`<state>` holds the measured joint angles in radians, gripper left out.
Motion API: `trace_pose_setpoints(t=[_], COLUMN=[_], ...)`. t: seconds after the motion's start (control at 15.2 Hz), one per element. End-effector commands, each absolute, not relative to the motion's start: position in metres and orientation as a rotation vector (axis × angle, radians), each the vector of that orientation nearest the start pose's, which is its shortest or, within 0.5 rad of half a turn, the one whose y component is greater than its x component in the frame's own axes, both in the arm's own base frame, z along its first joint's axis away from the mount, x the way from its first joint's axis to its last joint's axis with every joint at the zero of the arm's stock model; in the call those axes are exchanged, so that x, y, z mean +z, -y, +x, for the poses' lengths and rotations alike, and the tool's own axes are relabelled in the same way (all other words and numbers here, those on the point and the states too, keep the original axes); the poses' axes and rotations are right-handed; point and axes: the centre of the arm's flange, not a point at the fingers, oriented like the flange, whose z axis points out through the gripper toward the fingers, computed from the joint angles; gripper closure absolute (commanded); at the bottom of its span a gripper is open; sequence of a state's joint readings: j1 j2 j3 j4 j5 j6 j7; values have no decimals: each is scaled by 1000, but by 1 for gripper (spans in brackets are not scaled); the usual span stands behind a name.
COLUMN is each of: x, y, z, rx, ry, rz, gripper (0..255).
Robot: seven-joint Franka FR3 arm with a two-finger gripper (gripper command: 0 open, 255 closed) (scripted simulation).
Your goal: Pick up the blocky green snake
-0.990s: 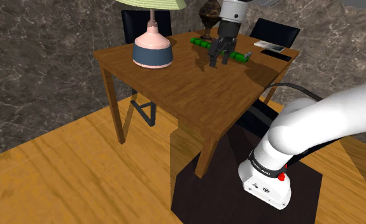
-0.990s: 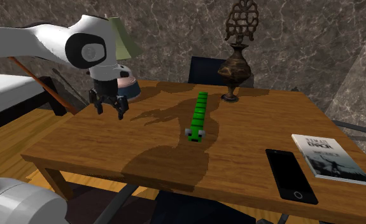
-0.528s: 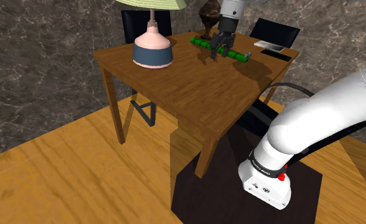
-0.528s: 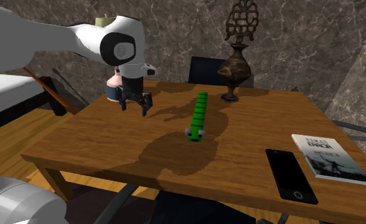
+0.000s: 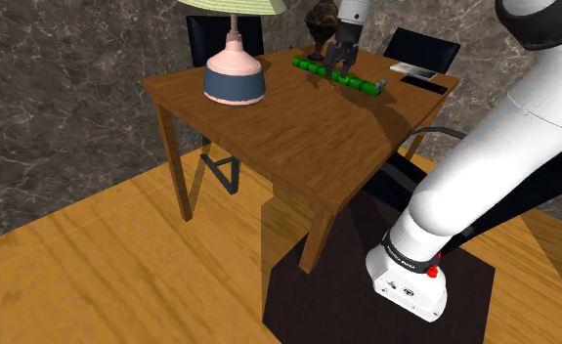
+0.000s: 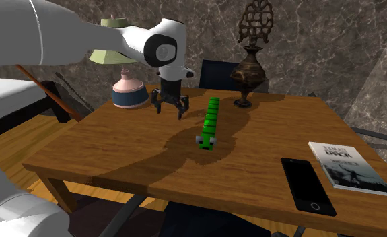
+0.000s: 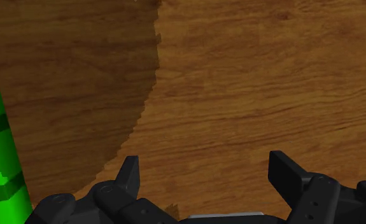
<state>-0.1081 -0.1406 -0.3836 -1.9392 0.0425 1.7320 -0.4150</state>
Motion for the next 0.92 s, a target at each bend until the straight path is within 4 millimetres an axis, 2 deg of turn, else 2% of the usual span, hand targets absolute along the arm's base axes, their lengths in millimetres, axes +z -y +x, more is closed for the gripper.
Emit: trace_pose_setpoints(t=[0.0,0.86], x=[534,529], y=[268,413], z=[461,544], rx=[42,30], ry=[-119,-128], rz=[-3021,-3020], gripper=[0,0])
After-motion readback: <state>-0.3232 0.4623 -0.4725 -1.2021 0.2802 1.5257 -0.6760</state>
